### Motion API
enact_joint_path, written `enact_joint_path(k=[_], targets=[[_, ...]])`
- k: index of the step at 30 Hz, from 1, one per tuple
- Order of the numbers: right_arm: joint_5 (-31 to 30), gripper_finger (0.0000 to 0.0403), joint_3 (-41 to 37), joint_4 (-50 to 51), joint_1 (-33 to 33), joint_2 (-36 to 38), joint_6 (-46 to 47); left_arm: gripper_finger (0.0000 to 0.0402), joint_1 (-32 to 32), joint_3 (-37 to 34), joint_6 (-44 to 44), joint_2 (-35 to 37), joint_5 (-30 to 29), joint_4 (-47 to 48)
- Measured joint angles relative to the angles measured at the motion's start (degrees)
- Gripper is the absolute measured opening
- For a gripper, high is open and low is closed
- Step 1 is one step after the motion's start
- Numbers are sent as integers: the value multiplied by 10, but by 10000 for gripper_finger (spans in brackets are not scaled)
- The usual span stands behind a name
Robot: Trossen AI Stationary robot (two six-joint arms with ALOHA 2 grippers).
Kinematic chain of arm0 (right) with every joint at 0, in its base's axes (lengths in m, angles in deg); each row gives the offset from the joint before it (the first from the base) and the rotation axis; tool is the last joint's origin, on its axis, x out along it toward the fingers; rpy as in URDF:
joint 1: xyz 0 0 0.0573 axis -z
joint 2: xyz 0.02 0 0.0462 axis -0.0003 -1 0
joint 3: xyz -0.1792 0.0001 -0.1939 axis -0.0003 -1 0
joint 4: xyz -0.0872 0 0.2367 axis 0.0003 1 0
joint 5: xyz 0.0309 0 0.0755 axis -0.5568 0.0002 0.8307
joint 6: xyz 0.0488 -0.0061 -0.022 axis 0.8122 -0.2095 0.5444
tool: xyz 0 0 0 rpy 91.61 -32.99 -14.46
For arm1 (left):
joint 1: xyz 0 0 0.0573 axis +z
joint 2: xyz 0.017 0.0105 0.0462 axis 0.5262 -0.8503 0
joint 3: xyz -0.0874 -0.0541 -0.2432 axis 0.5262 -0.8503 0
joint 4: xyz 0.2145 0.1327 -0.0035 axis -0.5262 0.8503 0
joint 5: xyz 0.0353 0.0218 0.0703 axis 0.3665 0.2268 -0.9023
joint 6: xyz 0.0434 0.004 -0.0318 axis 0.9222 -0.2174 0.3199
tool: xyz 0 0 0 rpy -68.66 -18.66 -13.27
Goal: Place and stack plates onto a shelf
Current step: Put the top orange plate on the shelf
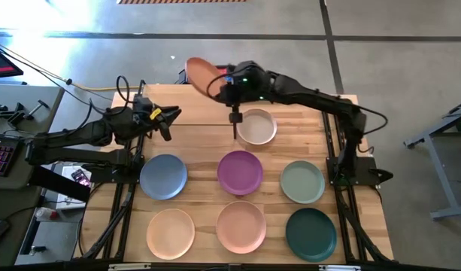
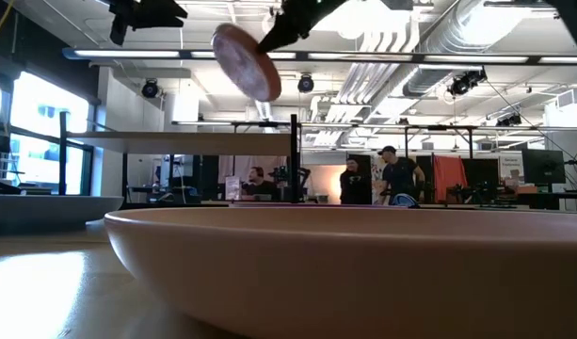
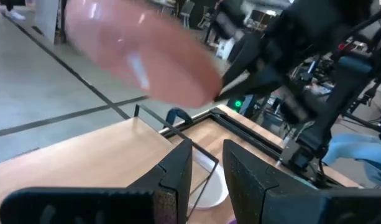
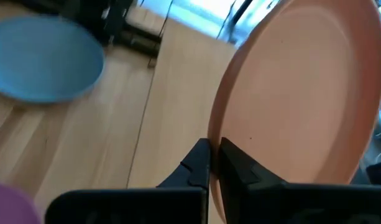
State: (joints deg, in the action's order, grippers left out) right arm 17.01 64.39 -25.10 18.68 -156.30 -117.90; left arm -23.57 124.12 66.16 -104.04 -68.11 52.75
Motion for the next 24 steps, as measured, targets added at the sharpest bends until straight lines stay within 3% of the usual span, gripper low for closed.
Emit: enact_joint_path(k=[7,15,24], targets=[[0,0,73,92,-4,-67,-29,78,0,0,9,32,0,0],[-9,0,75,146,-11,-91,-105,78,0,0,16,48,0,0],[-59,0,75,180,-11,-111,-187,78,0,0,29,48,0,0]])
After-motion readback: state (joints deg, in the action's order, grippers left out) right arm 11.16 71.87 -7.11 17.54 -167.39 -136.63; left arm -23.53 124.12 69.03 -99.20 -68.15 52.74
